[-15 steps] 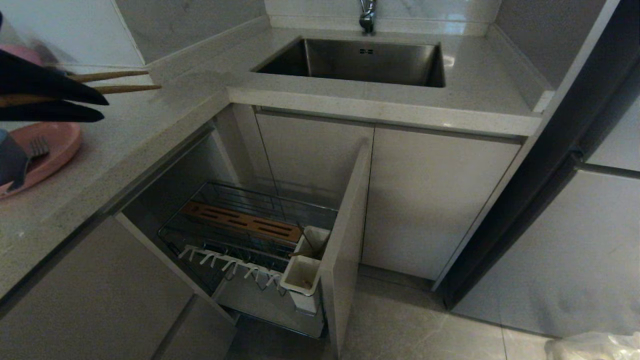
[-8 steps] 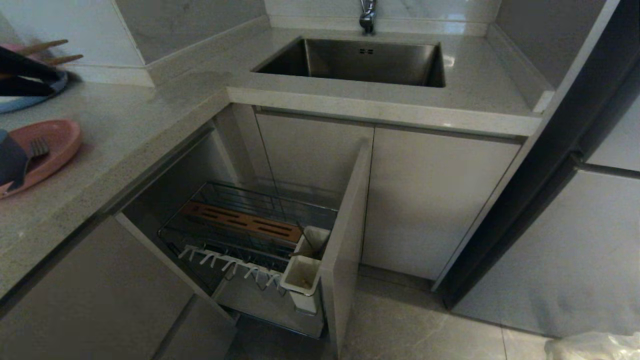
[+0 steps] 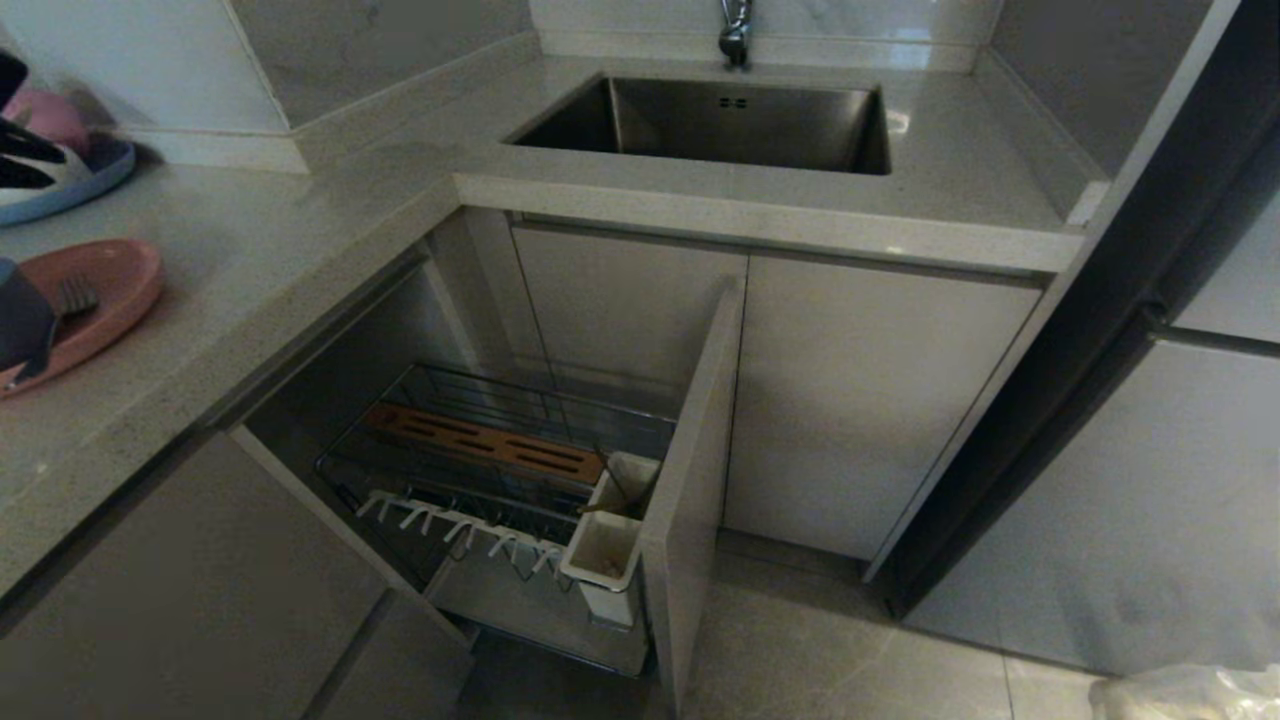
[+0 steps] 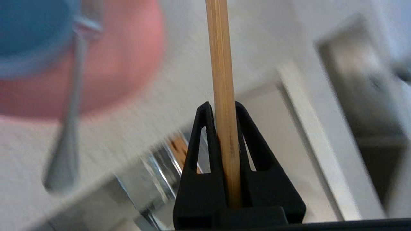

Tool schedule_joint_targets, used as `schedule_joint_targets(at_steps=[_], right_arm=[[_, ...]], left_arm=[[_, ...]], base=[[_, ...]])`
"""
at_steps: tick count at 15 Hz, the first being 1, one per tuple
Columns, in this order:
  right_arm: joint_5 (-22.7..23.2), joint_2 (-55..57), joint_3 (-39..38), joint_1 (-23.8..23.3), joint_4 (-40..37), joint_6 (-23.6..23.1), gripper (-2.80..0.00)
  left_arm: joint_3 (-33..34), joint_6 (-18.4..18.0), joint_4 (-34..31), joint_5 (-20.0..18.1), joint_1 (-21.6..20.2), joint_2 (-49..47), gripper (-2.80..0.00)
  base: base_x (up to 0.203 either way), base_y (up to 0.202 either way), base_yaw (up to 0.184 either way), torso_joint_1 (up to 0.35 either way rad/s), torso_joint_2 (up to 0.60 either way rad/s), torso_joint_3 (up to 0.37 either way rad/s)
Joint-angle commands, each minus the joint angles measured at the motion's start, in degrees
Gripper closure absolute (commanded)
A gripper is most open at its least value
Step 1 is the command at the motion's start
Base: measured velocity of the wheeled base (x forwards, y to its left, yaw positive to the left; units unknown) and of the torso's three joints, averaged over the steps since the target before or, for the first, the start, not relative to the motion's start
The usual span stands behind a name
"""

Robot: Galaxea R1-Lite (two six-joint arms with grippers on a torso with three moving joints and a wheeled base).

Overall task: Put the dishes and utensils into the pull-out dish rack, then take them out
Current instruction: Take the chopsticks out of the cupboard

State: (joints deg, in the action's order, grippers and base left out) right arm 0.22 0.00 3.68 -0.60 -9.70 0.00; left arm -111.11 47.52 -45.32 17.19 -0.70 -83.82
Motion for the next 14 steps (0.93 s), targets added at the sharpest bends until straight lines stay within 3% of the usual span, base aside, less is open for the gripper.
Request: schedule_joint_targets(at_steps=[1,5,9,14], right_arm=[[0.04,0.0,0.01,-0.02,-0.05,-0.09,0.0],[0.04,0.0,0.01,0.04,-0.05,-0.05,0.0],[0.04,0.0,0.01,0.07,-0.05,-0.06,0.0],[0.04,0.0,0.01,-0.02,-0.05,0.0,0.0]], left_arm=[[0.01,0.21,0.1,1.98,-1.87,-3.4,0.0],[0.06,0.21,0.8,8.0,-3.31,-7.61,0.0],[0.03,0.21,4.83,9.83,-6.02,-12.25,0.0],[0.01,0.38,5.24,12.17,-6.24,-14.53,0.0]], base=[[0.0,0.0,0.0,0.0,0.0,0.0],[0.0,0.0,0.0,0.0,0.0,0.0],[0.0,0.0,0.0,0.0,0.0,0.0],[0.0,0.0,0.0,0.0,0.0,0.0]])
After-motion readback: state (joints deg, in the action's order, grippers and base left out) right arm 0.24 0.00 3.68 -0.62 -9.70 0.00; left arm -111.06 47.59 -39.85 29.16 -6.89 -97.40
